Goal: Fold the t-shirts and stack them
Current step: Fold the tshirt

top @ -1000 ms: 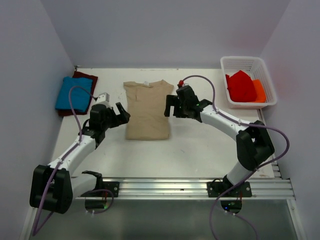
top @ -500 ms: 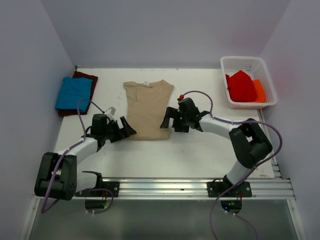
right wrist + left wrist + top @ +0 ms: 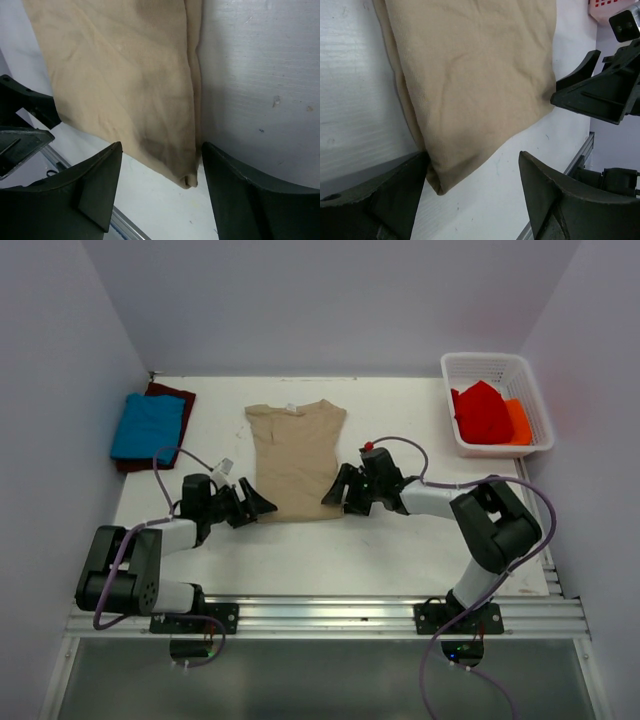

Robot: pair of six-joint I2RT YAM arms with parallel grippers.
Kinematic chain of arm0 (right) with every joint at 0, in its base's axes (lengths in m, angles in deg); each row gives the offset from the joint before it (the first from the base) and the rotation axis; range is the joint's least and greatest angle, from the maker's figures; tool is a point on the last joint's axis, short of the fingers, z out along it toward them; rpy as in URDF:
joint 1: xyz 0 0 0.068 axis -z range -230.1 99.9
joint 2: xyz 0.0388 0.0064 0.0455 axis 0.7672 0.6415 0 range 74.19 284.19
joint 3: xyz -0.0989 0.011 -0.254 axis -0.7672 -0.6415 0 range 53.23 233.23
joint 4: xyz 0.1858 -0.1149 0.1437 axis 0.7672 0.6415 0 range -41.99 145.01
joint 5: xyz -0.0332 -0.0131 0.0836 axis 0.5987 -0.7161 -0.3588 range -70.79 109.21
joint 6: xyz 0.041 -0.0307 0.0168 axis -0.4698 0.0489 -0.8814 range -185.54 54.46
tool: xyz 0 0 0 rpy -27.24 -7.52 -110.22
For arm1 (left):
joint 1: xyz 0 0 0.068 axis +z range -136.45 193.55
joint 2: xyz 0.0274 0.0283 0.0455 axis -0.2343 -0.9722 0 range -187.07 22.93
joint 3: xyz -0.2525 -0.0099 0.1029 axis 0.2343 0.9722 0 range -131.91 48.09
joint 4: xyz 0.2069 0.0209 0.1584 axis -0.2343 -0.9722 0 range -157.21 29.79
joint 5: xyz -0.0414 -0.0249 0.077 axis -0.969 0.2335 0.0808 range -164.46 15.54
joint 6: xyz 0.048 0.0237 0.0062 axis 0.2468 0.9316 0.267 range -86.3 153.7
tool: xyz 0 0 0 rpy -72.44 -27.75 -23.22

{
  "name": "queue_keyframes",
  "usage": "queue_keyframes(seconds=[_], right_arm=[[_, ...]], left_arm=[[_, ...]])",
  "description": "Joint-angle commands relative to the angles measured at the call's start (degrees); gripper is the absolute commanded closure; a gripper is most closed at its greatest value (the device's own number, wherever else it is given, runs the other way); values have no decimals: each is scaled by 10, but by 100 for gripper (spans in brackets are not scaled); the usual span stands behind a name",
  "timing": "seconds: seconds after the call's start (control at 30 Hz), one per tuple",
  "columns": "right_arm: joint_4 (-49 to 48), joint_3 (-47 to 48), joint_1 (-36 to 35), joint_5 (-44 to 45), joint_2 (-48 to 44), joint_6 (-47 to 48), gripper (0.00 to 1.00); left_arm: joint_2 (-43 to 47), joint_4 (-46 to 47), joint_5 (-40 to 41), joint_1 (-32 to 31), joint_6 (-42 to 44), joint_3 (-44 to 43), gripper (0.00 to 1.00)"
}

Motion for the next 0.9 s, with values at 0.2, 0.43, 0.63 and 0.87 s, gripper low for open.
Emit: queue_keyframes(seconds=[0.2,0.43,0.63,0.87], right_arm=[[-67,-59,-4,-1,22,-41,55],[-70,-76,-7,-4,6,-40,95],[14,-69,-52,37,-98,10,100],[128,-65,-110,77,-224,45,100]], left_arm=[[-25,-23,24,2,2,60,25],[-36,41,3,2,-24,86,74],[92,-39,13,1,-9,102,100],[358,-293,22,0,-16,89,100]])
